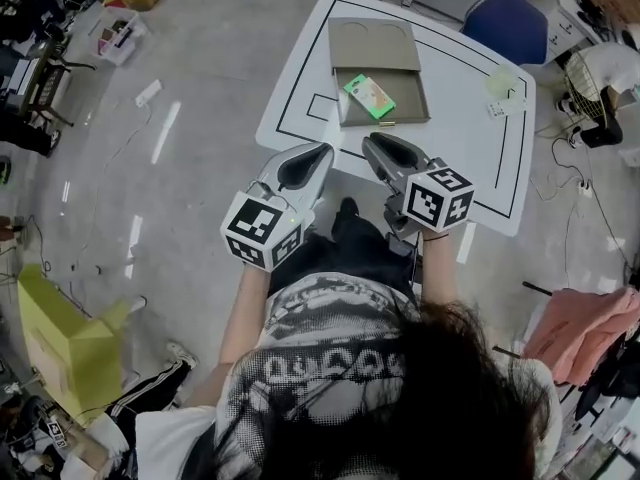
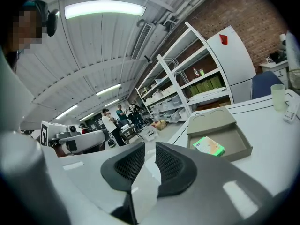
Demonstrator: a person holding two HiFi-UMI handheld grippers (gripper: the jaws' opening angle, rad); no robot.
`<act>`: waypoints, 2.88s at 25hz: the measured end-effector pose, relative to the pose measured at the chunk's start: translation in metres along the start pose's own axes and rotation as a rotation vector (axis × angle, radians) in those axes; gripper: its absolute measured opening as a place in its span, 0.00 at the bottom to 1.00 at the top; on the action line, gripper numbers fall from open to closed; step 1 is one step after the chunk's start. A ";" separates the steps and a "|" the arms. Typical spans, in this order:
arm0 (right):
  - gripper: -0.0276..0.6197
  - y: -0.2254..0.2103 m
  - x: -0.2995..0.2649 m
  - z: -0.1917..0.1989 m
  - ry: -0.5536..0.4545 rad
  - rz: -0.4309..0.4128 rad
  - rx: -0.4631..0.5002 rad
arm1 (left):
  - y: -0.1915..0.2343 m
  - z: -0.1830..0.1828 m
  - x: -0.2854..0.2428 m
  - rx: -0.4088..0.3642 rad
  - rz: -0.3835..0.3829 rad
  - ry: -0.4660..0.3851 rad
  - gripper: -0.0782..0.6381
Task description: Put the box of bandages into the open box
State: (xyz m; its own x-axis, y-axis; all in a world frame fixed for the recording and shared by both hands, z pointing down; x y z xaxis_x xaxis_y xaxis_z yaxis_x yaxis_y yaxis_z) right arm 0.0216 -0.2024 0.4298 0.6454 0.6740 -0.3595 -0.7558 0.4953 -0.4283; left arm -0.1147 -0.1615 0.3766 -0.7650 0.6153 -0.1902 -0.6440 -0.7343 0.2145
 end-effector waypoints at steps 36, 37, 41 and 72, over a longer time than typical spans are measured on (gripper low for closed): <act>0.04 0.064 0.113 0.048 -0.046 0.108 -0.009 | -0.085 0.027 0.042 0.027 0.121 -0.010 0.11; 0.04 0.062 0.118 0.049 -0.047 0.108 -0.012 | -0.091 0.027 0.039 0.026 0.122 -0.007 0.11; 0.04 0.054 0.136 0.050 -0.062 0.097 -0.023 | -0.111 0.028 0.031 0.018 0.121 0.000 0.11; 0.04 0.048 0.172 0.060 -0.087 0.021 0.021 | -0.167 0.038 0.021 0.002 0.082 0.032 0.11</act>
State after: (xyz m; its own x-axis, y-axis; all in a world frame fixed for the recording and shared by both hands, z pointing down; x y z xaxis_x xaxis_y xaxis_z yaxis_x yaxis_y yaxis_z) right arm 0.0901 -0.0299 0.3970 0.6180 0.7289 -0.2946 -0.7718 0.4912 -0.4038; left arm -0.0238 -0.0152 0.3732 -0.8144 0.5439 -0.2023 -0.5795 -0.7811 0.2326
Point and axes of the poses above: the fingertips, and each gripper's own axes: x backward along the fingers, y to its left, z out of its underside, the point moved 5 cm from there along x, backward along the fingers, and after that the axes turned 8 degrees about z, right-handed, at the moved point
